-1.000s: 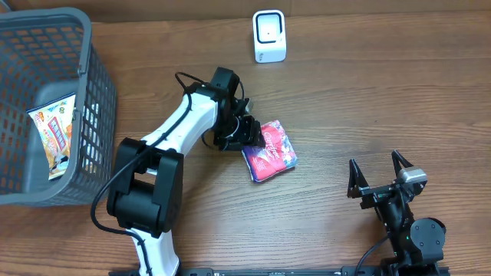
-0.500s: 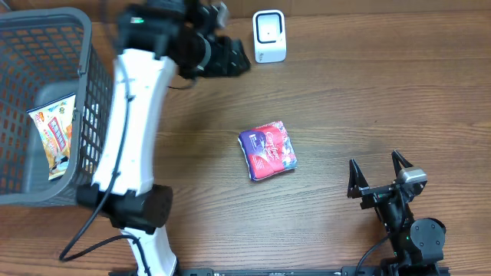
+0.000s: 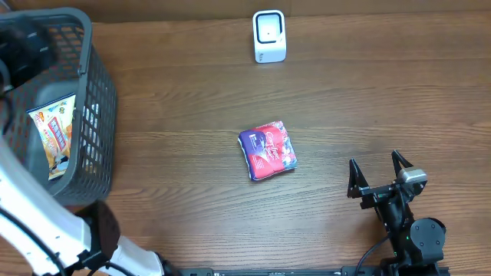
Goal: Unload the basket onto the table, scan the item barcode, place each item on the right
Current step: 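Move the left gripper back over the basket and reach inside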
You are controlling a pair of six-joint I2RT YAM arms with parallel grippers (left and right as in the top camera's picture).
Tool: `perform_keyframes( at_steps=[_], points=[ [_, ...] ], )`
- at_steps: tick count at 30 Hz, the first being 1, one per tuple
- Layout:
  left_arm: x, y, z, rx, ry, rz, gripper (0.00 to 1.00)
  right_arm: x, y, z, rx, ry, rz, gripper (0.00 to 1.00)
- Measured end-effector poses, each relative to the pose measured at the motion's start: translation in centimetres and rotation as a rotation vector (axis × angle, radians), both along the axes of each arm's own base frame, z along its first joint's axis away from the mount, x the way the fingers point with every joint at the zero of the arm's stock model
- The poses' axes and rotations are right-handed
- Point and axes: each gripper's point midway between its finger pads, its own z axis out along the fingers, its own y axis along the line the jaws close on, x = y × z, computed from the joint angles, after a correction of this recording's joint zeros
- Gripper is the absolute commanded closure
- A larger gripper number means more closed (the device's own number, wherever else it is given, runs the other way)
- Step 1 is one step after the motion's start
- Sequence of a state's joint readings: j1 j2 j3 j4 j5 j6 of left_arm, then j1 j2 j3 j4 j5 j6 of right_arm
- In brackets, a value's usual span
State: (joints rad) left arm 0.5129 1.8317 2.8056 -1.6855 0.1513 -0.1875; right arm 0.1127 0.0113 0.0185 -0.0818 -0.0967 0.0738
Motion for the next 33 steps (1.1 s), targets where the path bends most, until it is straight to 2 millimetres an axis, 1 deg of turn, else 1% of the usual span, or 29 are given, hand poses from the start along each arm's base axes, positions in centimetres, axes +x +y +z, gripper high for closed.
perform_keyframes(
  at_steps=[1, 3, 5, 6, 7, 8, 9, 11, 13, 16, 18, 19, 24, 27, 30, 33],
  points=[
    [-0.6, 1.2, -0.4, -0.006, 0.016, 0.043, 0.0, 0.0, 0.0, 0.0, 0.001, 0.001, 0.0, 0.0],
    [-2.1, 3.9, -1.8, -0.032, 0.064, 0.15, 0.0, 0.0, 0.0, 0.0, 0.001, 0.001, 0.0, 0.0],
    [-3.1, 6.5, -3.8, -0.068, 0.124, 0.255, 0.0, 0.0, 0.0, 0.0, 0.0, 0.0, 0.0, 0.0],
    [-3.6, 7.9, -5.2, -0.087, 0.162, 0.31, 0.0, 0.0, 0.0, 0.0, 0.001, 0.0, 0.0, 0.0],
    [-3.7, 8.8, -6.1, -0.099, 0.189, 0.346, 0.0, 0.0, 0.0, 0.0, 0.001, 0.001, 0.0, 0.0],
    [-3.7, 9.9, -7.6, -0.113, 0.224, 0.386, 0.0, 0.0, 0.0, 0.0, 0.001, 0.001, 0.0, 0.0],
    [-3.5, 10.5, -8.5, -0.121, 0.248, 0.405, 0.0, 0.0, 0.0, 0.0, 0.0, 0.0, 0.0, 0.0],
    [-2.9, 11.6, -10.9, -0.144, 0.301, 0.429, 0.0, 0.0, 0.0, 0.0, 0.0, 0.001, 0.0, 0.0],
    [-2.0, 12.4, -13.7, -0.176, 0.367, 0.441, 0.0, 0.0, 0.0, 0.0, 0.0, 0.0, 0.0, 0.0],
    [-0.8, 12.9, -17.7, -0.214, 0.463, 0.436, 0.0, 0.0, 0.0, 0.0, 0.0, 0.001, 0.0, 0.0],
    [0.2, 12.8, -19.7, -0.23, 0.51, 0.418, 0.0, 0.0, 0.0, 0.0, 0.0, 0.0, 0.0, 0.0],
    [0.9, 12.6, -20.9, -0.235, 0.537, 0.404, 0.0, 0.0, 0.0, 0.0, 0.001, 0.001, 0.0, 0.0],
    [3.8, 10.8, -25.5, -0.216, 0.659, 0.339, 0.0, 0.0, 0.0, 0.0, 0.0, 0.0, 0.0, 0.0],
    [5.4, 9.9, -28.1, -0.162, 0.732, 0.31, 0.0, 0.0, 0.0, 0.0, 0.001, 0.0, 0.0, 0.0],
    [6.3, 9.3, -30.1, -0.121, 0.791, 0.292, 0.0, 0.0, 0.0, 0.0, 0.0, 0.001, 0.0, 0.0],
    [6.5, 9.2, -31.8, -0.092, 0.844, 0.287, 0.0, 0.0, 0.0, 0.0, 0.001, 0.0, 0.0, 0.0]
  ],
)
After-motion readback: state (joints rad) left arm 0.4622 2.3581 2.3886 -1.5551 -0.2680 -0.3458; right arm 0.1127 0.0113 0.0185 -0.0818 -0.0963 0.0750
